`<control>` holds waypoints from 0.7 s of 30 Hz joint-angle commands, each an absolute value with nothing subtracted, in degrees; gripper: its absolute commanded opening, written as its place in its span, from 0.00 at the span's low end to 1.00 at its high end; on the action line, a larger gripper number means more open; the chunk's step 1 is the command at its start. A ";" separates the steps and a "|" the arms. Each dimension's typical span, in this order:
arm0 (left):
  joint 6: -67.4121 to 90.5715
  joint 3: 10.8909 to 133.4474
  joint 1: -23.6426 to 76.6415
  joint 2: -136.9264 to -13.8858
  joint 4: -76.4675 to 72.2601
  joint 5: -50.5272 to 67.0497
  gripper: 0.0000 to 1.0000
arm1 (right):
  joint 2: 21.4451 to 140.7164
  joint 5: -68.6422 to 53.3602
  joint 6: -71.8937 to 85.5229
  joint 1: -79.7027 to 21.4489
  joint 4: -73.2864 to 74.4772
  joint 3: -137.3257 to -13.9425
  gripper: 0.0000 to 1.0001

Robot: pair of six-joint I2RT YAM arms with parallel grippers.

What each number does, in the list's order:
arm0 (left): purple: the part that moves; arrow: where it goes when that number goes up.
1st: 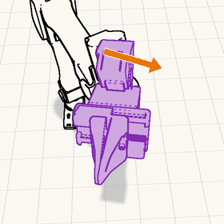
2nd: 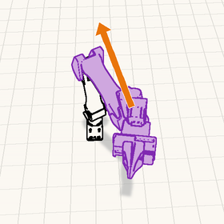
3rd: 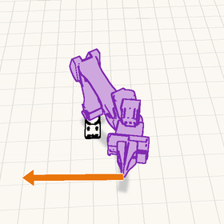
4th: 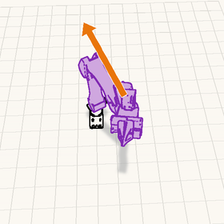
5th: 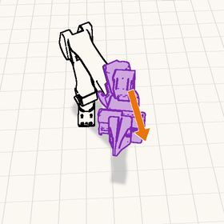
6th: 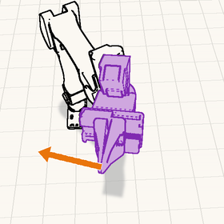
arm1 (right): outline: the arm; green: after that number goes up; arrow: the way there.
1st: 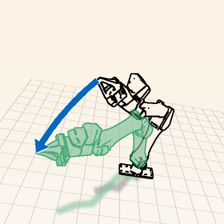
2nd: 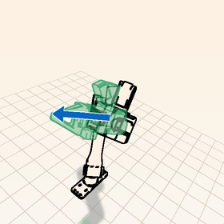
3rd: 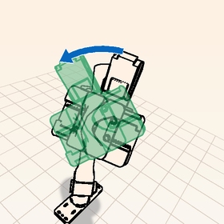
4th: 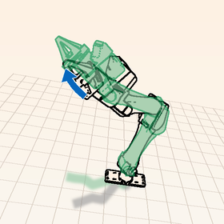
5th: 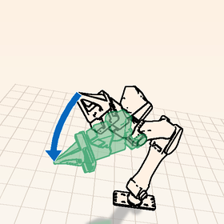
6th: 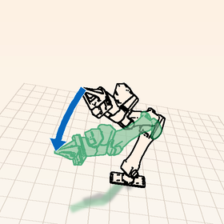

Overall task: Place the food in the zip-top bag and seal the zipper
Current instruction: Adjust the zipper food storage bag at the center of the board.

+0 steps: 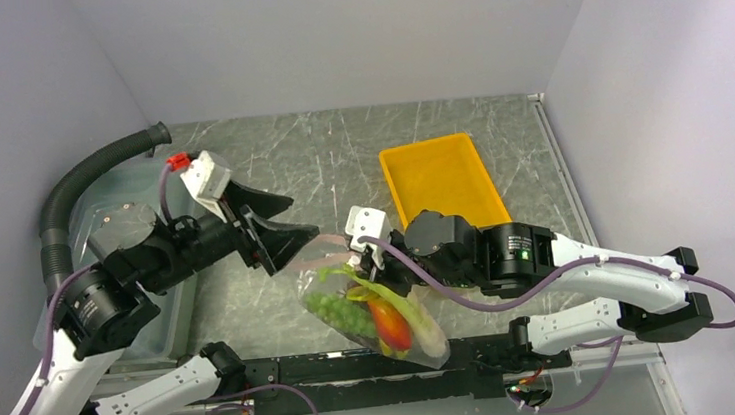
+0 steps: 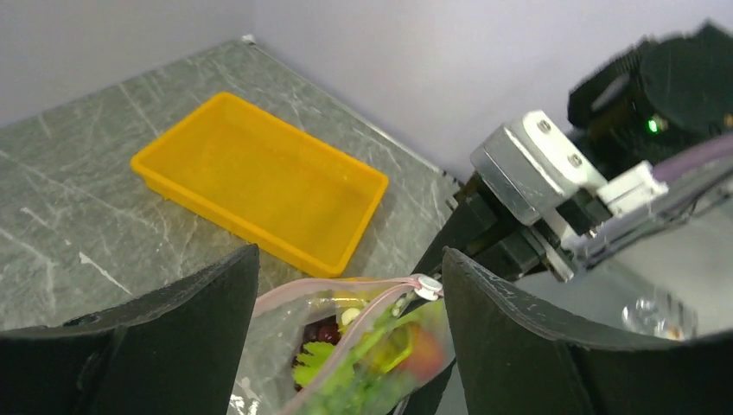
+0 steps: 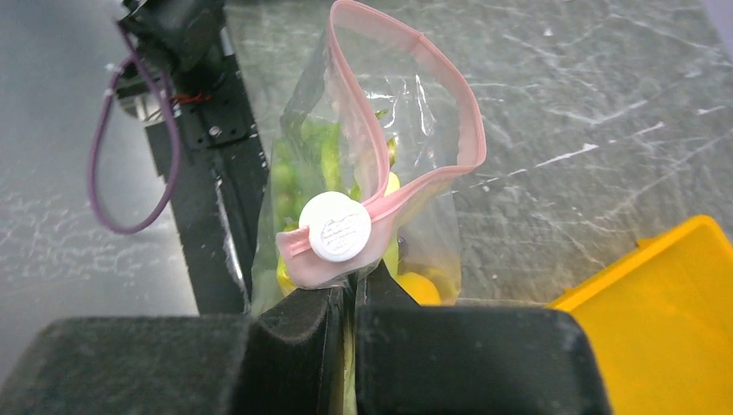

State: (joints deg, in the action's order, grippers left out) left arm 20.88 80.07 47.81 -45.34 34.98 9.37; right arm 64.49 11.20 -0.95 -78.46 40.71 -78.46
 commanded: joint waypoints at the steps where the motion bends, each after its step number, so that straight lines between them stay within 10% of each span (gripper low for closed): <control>1: 13.14 78.53 47.79 -46.23 34.17 22.14 0.81 | 61.40 2.80 -2.76 -78.43 37.56 -81.34 0.00; 21: 6.69 68.28 47.81 -47.46 33.30 50.91 0.75 | 62.54 -13.71 -3.27 -78.46 39.86 -85.08 0.00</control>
State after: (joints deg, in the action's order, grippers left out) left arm 8.58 68.53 47.81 -47.81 35.05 45.50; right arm 63.13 -11.03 -2.96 -78.46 44.58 -80.36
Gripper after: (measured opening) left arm 0.752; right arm 0.039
